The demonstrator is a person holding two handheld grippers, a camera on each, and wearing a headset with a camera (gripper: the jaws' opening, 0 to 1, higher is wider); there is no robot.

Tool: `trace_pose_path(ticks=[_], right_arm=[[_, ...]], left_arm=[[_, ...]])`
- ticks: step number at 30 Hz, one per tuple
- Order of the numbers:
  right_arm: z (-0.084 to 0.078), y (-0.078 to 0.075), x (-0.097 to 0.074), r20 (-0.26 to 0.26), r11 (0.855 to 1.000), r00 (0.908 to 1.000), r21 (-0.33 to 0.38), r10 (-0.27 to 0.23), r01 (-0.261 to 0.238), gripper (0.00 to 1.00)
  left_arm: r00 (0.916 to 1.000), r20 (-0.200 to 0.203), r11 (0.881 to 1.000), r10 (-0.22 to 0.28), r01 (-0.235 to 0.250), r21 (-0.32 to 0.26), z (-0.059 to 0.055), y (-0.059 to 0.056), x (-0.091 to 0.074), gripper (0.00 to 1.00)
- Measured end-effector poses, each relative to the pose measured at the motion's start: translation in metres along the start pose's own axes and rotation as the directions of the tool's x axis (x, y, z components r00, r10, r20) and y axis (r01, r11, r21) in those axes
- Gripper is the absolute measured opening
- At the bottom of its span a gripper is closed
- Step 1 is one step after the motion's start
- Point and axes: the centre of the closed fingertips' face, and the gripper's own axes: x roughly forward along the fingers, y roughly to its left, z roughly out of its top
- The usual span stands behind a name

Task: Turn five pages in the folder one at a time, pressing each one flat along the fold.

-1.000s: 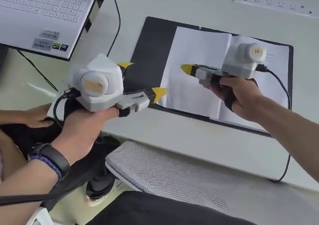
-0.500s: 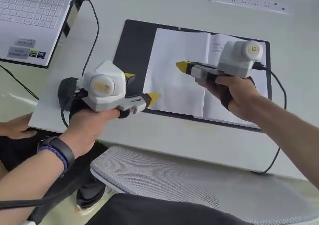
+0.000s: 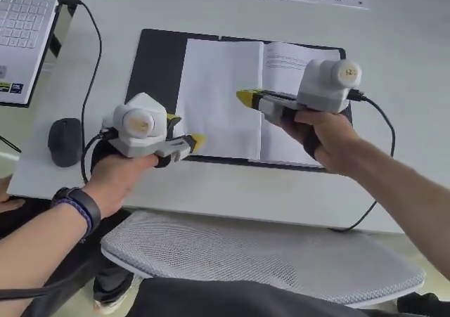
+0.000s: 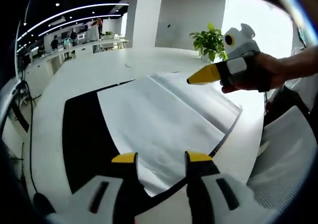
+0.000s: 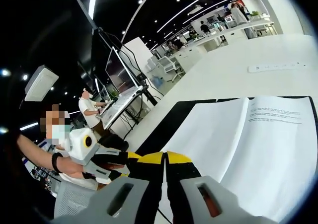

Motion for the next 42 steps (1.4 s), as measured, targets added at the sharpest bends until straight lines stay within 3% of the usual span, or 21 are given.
trace_pose_path(ticks=[8,15,19,20,26,42], right_arm=[[-0.008,-0.008,-0.014,0.005,1.0,0.9998,0.015,-0.018,0.018,0.0],[-0.013,-0.016,-0.022,0.001,0.999,0.9995,0.028,-0.031,0.031,0.0],[-0.012,-0.02,-0.023,0.004,0.999,0.9994,0.03,-0.034,0.034,0.0],[-0.011,-0.021,-0.023,0.005,0.999,0.9994,0.031,-0.034,0.034,0.0],[-0.009,-0.029,-0.018,-0.002,0.999,0.9995,0.031,-0.032,0.032,0.0],[0.009,-0.066,0.011,-0.026,1.0,0.9994,0.013,-0.022,0.022,0.0]], left_arm=[[0.9993,-0.037,1.0,0.003,-0.002,0.019,-0.014,0.001,0.012,0.27],[0.9981,-0.061,0.999,0.012,-0.009,0.043,-0.024,0.001,0.018,0.14],[0.9968,-0.043,0.996,0.067,-0.064,0.067,-0.022,0.014,0.017,0.0],[0.9979,-0.046,0.997,0.045,-0.043,0.059,-0.023,0.011,0.017,0.0],[0.9974,-0.048,0.995,0.054,-0.049,0.091,-0.021,0.012,0.019,0.0],[0.9971,-0.038,0.996,0.065,-0.063,0.06,-0.02,0.016,0.018,0.0]])
